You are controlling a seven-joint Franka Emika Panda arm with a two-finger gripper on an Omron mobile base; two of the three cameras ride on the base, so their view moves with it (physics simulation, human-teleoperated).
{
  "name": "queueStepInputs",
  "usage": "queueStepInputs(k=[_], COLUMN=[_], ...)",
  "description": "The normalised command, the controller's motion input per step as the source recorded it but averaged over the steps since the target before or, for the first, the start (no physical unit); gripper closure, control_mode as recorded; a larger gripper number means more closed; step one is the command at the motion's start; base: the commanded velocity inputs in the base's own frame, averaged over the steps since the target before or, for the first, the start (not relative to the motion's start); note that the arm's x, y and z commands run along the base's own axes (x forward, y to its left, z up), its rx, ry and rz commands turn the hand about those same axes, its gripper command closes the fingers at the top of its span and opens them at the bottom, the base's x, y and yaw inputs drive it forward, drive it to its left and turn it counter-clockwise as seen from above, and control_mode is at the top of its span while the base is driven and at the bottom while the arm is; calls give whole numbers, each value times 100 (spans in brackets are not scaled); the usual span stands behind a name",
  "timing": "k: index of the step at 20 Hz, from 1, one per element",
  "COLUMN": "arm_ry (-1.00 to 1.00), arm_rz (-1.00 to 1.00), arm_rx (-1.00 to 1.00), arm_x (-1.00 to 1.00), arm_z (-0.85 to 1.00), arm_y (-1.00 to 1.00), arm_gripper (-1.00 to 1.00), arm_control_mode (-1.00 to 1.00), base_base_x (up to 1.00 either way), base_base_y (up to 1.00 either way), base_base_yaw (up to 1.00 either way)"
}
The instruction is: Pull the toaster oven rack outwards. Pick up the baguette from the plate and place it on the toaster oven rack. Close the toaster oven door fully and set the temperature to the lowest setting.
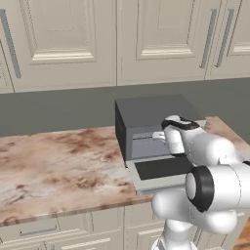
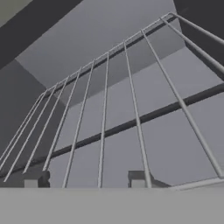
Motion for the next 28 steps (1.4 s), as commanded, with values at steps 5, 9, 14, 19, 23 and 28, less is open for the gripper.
queueStepInputs(k=[5,9,14,19,23,28], arm_ry=[72,54,46,31,25,7], arm_rz=[0,3,6,3,6,6], arm_rx=[-5,-1,0,1,11,8], arm_x=[-98,-100,-100,-100,-100,-100], arm_z=[-94,-100,-100,-100,-80,-12], arm_y=[21,31,22,2,-34,-31], arm_gripper=[100,100,100,100,100,100], arm_control_mode=[-100,-100,-100,-100,-100,-100], base_base_x=[0,0,0,0,0,0], base_base_y=[0,0,0,0,0,0], base_base_yaw=[0,0,0,0,0,0])
